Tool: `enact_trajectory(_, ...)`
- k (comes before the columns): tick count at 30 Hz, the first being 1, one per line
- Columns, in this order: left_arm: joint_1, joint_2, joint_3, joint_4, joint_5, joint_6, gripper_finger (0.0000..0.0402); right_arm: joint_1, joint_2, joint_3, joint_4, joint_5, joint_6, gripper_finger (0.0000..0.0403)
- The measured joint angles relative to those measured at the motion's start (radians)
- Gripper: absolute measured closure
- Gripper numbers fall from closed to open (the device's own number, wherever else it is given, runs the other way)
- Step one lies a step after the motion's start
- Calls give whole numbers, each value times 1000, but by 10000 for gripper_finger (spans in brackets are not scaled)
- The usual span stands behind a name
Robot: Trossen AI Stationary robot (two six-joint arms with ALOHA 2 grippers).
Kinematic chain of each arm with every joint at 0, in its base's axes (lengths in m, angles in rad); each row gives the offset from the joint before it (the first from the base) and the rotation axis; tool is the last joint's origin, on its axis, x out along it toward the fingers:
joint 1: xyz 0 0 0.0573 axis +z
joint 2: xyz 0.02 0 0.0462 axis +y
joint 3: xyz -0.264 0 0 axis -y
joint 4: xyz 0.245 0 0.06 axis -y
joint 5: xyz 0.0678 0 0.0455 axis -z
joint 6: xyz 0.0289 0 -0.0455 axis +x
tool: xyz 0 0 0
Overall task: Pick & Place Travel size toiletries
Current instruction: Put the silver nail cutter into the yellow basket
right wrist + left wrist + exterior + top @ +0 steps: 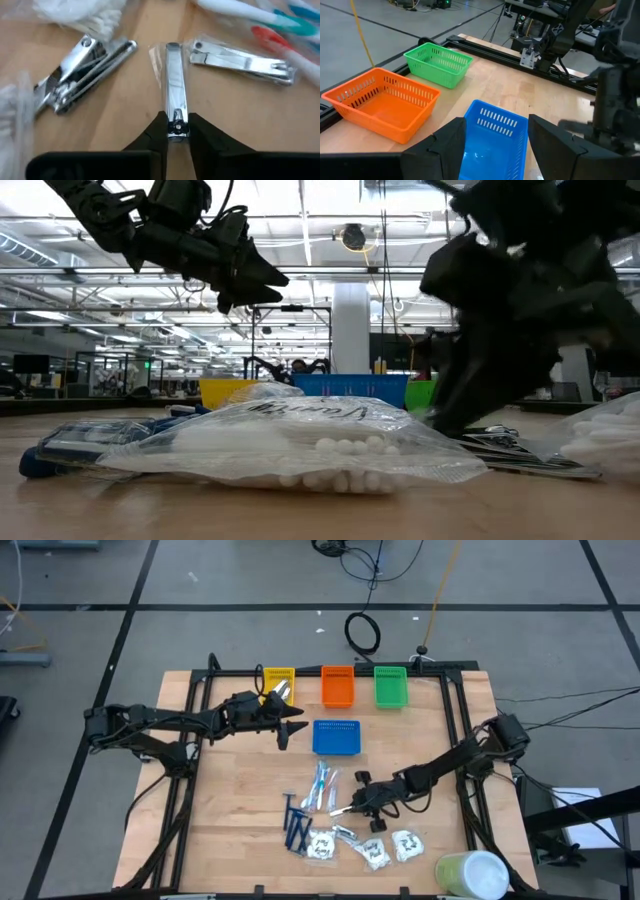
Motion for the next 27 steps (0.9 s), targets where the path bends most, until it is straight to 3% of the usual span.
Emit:
enact_trajectory(6,0,0,0,0,0,0,190,-11,-229,1,-182,86,-26,362)
enact_trajectory(10,-5,0,0,0,0,0,190,-19,-386,-31,-170,172,-106,362)
enact_trajectory(13,-19,0,0,7,0,0,190,-50,-471,-114,-17,193,-169,362)
enact_trajectory(16,-39,0,-1,32,0,24,190,-104,-517,-227,271,186,-220,362)
enact_trajectory(18,-52,0,-1,73,0,33,190,-144,-520,-286,444,181,-223,362)
enact_trajectory(22,-87,16,-1,197,-2,60,190,-189,-508,-344,612,178,-213,362)
enact_trajectory(27,-169,68,-1,345,0,225,190,-189,-459,-367,903,25,-221,362)
